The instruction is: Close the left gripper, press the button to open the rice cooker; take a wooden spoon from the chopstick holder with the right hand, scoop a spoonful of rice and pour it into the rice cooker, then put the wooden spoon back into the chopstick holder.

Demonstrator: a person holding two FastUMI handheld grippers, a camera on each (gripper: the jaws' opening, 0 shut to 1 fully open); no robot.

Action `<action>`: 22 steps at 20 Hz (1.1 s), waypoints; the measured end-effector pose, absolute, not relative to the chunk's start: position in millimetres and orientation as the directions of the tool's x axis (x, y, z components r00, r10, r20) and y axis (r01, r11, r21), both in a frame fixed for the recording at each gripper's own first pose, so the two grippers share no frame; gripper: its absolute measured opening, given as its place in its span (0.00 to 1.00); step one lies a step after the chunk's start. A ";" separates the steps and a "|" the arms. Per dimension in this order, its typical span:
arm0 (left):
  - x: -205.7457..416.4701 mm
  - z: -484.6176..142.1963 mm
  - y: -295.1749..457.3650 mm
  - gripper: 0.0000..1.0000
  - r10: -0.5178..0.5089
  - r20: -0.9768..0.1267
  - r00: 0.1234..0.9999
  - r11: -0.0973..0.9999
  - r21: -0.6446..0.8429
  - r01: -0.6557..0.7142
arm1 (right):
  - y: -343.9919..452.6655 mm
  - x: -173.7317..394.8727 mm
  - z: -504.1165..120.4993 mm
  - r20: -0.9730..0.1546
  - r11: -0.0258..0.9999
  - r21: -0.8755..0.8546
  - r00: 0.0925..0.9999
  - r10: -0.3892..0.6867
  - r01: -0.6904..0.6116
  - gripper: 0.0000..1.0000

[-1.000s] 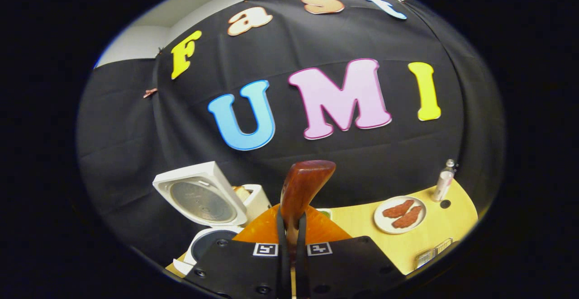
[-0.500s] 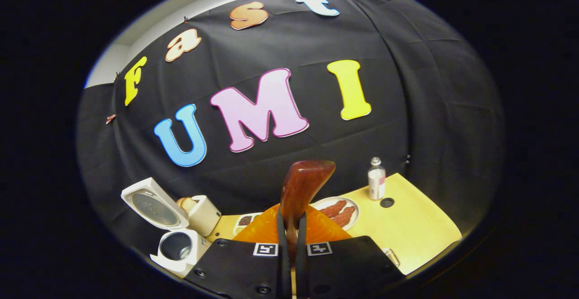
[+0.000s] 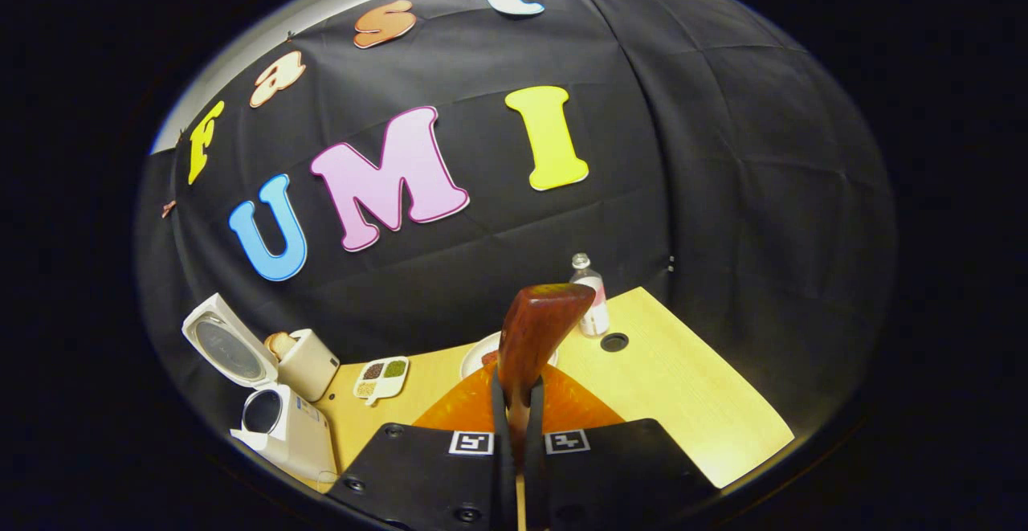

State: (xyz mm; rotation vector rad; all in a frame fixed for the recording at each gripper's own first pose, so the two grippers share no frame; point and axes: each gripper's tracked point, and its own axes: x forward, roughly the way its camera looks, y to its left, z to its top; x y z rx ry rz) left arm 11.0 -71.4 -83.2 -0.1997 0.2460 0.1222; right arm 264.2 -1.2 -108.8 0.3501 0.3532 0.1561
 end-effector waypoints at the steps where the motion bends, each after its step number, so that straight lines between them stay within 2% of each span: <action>1: 10.0 -84.6 -72.2 0.96 0.107 -0.258 0.960 0.972 -0.177 -0.156 | -8.8 265.3 -115.6 -0.324 0.924 0.374 0.924 0.205 -0.074 0.09; 5: 5.0 -86.9 -77.1 0.96 0.155 -0.266 0.951 0.967 -0.154 -0.201 | -25.6 265.2 -156.2 -0.397 0.923 0.384 0.898 0.189 -0.025 0.08; 6: 3.8 -88.8 -79.3 0.96 0.165 -0.270 0.949 0.965 -0.153 -0.212 | -26.7 262.8 -167.9 -0.422 0.923 0.386 0.886 0.193 -0.017 0.13; 7: 1.5 -92.4 -80.2 0.96 0.180 -0.278 0.944 0.961 -0.156 -0.229 | -25.2 260.5 -178.1 -0.443 0.919 0.394 0.874 0.201 -0.012 0.08; 8: -0.7 -94.8 -81.4 0.96 0.190 -0.289 0.938 0.956 -0.165 -0.244 | -23.0 259.2 -185.1 -0.454 0.916 0.402 0.866 0.208 -0.009 0.09; 17: -28.6 -94.8 -71.7 0.96 0.264 -0.314 0.912 0.929 -0.172 -0.328 | -5.7 257.1 -235.2 -0.490 0.939 0.340 0.843 0.223 -0.051 0.13; 20: -35.7 -91.7 -59.0 0.95 0.284 -0.316 0.905 0.913 -0.200 -0.356 | -7.0 251.4 -240.1 -0.499 0.947 0.316 0.839 0.219 -0.059 0.19; 21: -36.3 -90.0 -53.4 0.95 0.294 -0.312 0.904 0.909 -0.203 -0.365 | -8.1 248.2 -236.2 -0.491 0.949 0.306 0.842 0.222 -0.072 0.27; 22: -35.9 -87.4 -47.8 0.96 0.302 -0.307 0.902 0.907 -0.198 -0.371 | -14.4 241.2 -231.0 -0.494 0.956 0.283 0.844 0.210 -0.073 0.49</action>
